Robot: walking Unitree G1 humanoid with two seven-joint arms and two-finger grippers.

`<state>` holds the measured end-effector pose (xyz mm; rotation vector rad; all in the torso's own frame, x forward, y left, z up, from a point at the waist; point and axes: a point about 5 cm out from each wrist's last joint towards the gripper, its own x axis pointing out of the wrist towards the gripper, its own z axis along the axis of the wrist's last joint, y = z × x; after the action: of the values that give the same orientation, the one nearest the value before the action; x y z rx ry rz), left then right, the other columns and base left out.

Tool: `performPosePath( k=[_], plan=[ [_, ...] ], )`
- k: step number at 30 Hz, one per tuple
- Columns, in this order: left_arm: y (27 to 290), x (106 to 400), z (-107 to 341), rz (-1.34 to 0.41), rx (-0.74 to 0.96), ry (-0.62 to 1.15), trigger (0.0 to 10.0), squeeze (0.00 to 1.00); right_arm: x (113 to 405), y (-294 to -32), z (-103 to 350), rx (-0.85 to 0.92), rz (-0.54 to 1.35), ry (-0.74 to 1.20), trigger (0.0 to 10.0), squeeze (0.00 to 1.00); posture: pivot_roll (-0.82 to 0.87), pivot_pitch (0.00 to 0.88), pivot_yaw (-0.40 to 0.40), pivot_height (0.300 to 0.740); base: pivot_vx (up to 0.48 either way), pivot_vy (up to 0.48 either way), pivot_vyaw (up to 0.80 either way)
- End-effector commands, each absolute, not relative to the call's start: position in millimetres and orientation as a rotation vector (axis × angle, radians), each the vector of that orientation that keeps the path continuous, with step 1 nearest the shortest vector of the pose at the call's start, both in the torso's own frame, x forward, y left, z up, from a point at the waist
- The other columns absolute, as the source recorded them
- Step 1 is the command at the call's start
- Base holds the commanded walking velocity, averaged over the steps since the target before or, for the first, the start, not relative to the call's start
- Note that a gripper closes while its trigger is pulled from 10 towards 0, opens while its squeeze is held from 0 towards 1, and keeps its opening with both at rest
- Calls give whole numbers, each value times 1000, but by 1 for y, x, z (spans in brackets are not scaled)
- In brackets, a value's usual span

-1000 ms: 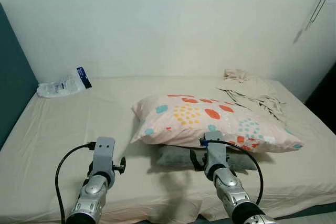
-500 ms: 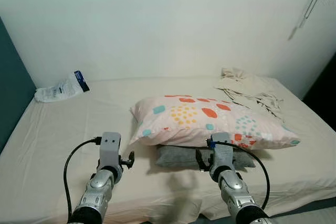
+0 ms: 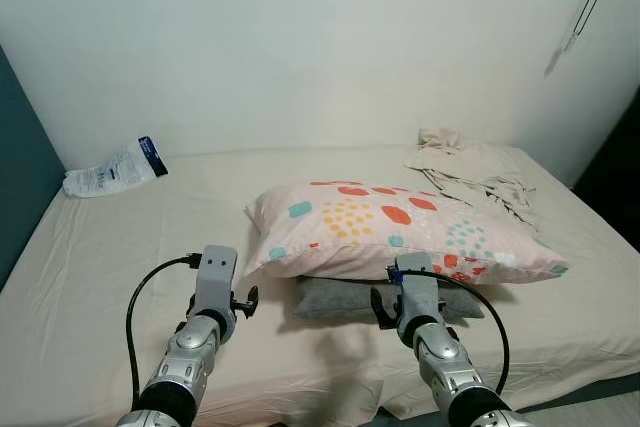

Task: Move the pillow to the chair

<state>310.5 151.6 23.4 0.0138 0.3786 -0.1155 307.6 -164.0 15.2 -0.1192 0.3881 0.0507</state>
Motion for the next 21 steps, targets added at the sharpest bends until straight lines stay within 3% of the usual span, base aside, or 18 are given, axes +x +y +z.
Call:
performPosePath(
  k=[1, 9, 18, 21],
  plan=[
    [157, 309, 22, -81, 27, 379, 10000, 0, 309, -159, 15, -138, 69, 397, 10000, 0, 22, 0, -92, 740, 0, 0, 800],
    [160, 317, 30, -40, 6, 354, 10000, 0, 316, -157, 22, -172, 118, 388, 10000, 0, 0, 0, -113, 740, 0, 0, 800],
    [155, 311, 24, -72, 2, 364, 10000, 0, 310, -167, 19, -197, 94, 366, 10000, 0, -54, 0, -35, 740, 0, 0, 800],
    [149, 313, 27, -93, -6, 352, 10000, 0, 302, -177, 16, -149, 52, 349, 10000, 0, -62, 2, -34, 740, 0, 0, 0]
  ],
)
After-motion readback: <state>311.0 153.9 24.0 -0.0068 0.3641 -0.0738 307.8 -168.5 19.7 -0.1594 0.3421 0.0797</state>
